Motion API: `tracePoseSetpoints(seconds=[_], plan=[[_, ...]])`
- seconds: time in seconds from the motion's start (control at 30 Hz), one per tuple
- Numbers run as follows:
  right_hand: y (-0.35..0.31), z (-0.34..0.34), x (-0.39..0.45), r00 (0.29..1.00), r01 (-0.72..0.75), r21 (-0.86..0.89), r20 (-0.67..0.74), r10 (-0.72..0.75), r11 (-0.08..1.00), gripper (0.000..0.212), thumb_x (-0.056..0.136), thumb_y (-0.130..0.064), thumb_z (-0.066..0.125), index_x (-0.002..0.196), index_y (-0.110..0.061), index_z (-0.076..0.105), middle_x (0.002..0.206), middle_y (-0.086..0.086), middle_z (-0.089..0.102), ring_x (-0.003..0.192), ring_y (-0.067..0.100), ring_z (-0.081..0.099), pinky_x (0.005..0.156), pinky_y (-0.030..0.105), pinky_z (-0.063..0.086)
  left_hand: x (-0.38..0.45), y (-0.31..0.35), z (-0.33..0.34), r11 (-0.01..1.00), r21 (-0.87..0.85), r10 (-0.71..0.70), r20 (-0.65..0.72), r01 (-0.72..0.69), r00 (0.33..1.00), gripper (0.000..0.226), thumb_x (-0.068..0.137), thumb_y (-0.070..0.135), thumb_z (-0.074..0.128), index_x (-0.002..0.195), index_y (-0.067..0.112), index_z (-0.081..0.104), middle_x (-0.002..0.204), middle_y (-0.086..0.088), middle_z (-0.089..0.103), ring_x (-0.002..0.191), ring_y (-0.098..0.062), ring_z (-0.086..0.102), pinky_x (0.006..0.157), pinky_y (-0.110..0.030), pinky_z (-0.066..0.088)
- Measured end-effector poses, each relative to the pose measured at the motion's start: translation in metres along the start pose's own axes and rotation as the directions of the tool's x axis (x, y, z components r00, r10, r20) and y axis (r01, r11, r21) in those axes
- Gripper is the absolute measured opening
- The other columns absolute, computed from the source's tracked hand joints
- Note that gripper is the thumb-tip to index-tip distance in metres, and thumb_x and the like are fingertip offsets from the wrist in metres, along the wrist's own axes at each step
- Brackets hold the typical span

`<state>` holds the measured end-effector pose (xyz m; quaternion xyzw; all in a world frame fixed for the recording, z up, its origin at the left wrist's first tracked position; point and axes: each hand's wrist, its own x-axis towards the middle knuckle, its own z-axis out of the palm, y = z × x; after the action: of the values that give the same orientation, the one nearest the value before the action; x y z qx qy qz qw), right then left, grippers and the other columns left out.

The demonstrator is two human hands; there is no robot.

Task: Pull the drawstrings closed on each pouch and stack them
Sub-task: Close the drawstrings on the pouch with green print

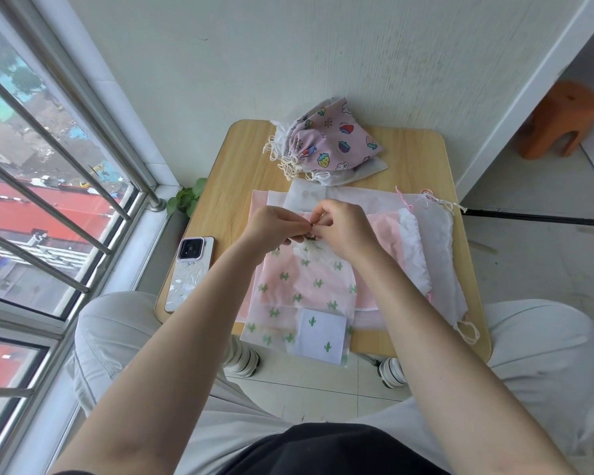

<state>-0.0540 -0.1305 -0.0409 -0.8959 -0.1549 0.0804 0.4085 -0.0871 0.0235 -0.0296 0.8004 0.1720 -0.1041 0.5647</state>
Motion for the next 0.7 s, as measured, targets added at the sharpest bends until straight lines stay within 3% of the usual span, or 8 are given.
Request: tracePoseSetpoints(seconds=[0.17,0.3,0.37,0.43,0.5,0.57,0.7], plan=[[0.0,0.0,0.002,0.997,0.062,-0.183,0.05,-0.054,0.981,0.015,0.088,-0.013,0.064,0.101,-0.014,0.072,0.097,0.005,0.072,0.09,0.022,0.064,0.074,0.029,0.05,-0.001,0.003,0.004,0.993,0.113,0.034,-0.069,-0.026,0.997,0.011,0.074,0.01,0.079,0.08,0.017,0.073,0.068,0.004,0.065,0.058,-0.01,0.049,0.046,-0.016,0.035],[-0.005,-0.002,0.004,0.99,0.059,-0.303,0.141,-0.016,0.951,0.014,0.095,-0.013,0.053,0.102,-0.01,0.065,0.107,0.008,0.064,0.098,0.026,0.058,0.081,0.036,0.048,0.003,-0.001,0.009,0.951,0.275,0.177,-0.115,-0.14,0.977,0.019,0.076,0.016,0.078,0.076,0.021,0.06,0.077,0.006,0.066,0.066,-0.009,0.057,0.053,-0.015,0.04],[-0.008,-0.008,0.005,0.978,-0.004,-0.219,0.202,0.049,0.976,0.016,0.096,-0.013,0.051,0.1,-0.007,0.065,0.101,0.006,0.062,0.093,0.024,0.057,0.078,0.035,0.045,0.003,-0.005,0.011,0.895,0.385,0.279,-0.092,-0.225,0.956,0.02,0.077,0.011,0.074,0.078,0.019,0.055,0.078,0.006,0.062,0.072,-0.013,0.057,0.059,-0.019,0.042],[-0.009,-0.012,0.003,0.949,-0.122,-0.002,0.291,0.117,0.993,0.019,0.097,-0.012,0.05,0.092,-0.009,0.068,0.08,0.0,0.061,0.074,0.015,0.055,0.063,0.027,0.041,0.002,-0.011,0.013,0.849,0.436,0.371,-0.09,-0.299,0.924,0.02,0.076,0.008,0.071,0.079,0.018,0.054,0.08,0.004,0.06,0.077,-0.015,0.054,0.066,-0.025,0.041],[-0.009,-0.015,0.001,0.911,-0.27,0.212,0.372,0.178,0.939,0.028,0.099,-0.01,0.048,0.081,-0.019,0.069,0.062,-0.012,0.057,0.054,0.004,0.046,0.053,0.018,0.033,0.002,-0.02,0.014,0.787,0.504,0.485,-0.148,-0.356,0.862,0.019,0.075,0.012,0.077,0.078,0.019,0.059,0.085,0.003,0.058,0.085,-0.016,0.051,0.075,-0.024,0.037],[-0.005,-0.014,0.003,0.888,-0.367,0.359,0.41,0.208,0.858,0.03,0.099,-0.007,0.047,0.082,-0.02,0.068,0.059,-0.01,0.056,0.05,0.004,0.04,0.05,0.018,0.028,0.003,-0.027,0.015,0.741,0.546,0.569,-0.2,-0.392,0.797,0.011,0.075,0.018,0.08,0.079,0.019,0.07,0.09,0.003,0.057,0.087,-0.014,0.05,0.08,-0.023,0.037],[0.0,-0.011,0.009,0.893,-0.42,0.449,0.358,0.272,0.789,0.017,0.097,-0.007,0.053,0.084,-0.009,0.066,0.074,0.005,0.057,0.061,0.013,0.046,0.056,0.024,0.032,-0.004,-0.027,0.022,0.827,0.428,0.479,-0.197,-0.364,0.856,0.009,0.08,0.021,0.07,0.085,0.019,0.077,0.086,0.006,0.065,0.072,-0.008,0.061,0.071,-0.027,0.052]])
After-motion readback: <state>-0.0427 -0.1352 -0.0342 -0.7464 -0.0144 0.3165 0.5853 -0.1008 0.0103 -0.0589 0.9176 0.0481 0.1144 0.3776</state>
